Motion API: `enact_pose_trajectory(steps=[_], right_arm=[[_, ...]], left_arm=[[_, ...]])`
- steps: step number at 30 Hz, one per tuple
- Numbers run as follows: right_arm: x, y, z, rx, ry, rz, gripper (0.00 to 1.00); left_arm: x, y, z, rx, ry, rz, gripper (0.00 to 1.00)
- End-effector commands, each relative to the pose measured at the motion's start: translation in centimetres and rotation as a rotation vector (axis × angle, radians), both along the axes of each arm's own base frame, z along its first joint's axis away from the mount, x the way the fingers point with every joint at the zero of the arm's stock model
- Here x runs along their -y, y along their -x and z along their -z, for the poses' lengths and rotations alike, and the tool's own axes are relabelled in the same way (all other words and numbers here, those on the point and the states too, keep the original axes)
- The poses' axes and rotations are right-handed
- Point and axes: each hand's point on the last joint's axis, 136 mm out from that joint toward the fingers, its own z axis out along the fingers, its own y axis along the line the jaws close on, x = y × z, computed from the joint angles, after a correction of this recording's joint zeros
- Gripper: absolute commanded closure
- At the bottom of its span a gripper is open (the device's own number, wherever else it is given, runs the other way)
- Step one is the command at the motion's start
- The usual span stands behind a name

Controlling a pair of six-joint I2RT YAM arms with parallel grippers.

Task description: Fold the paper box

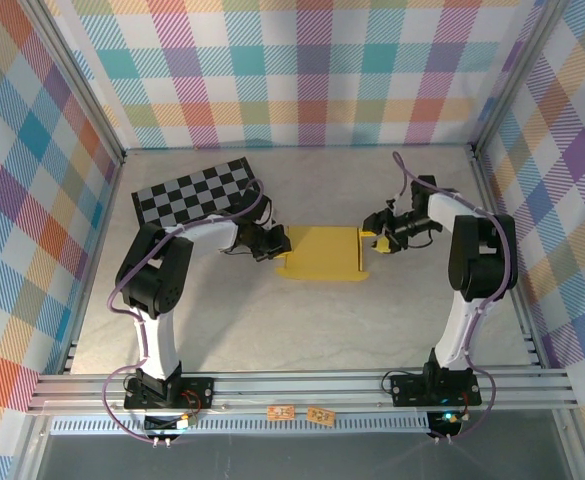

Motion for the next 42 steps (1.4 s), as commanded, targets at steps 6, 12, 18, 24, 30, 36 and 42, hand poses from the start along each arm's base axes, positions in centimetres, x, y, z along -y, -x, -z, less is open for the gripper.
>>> enact_pose_trajectory(steps=[6,12,18,24,30,36,42], right_arm=[[-1.4,1.4,1.8,-0.027,-0.093,-0.030,0.42],[-2.6,2.5,2.4,-0.028,-0.088,-0.067,0.41],[-5.4,2.8,1.8,-0.005,-0.176,-0.106,0.40],[-7.5,2.5,0.9,0.009,-0.239,-0.142,0.40],[-8.2,1.6,-0.4,-0.002,-0.280,-0.093,0.46],[-8.0,1.5,-1.5,-0.157,-0.291,-0.013,0.53],[-7.0,1.5,-2.5,-0.317,-0.297,0.098,0.62]], left_arm=[[-3.1,5.0,5.5,-0.222,-0.131,-0.030,0.92],[-4.0,5.7,6.4,-0.249,-0.118,-0.061,0.92],[-4.5,5.7,6.8,-0.266,-0.099,-0.082,0.92],[-4.8,5.5,6.9,-0.274,-0.084,-0.092,0.91],[-3.8,3.3,3.5,-0.190,-0.029,-0.110,0.69],[-3.9,-0.1,-4.1,0.029,-0.020,-0.135,0.55],[-4.7,-1.9,-12.0,0.394,-0.020,-0.088,0.53]])
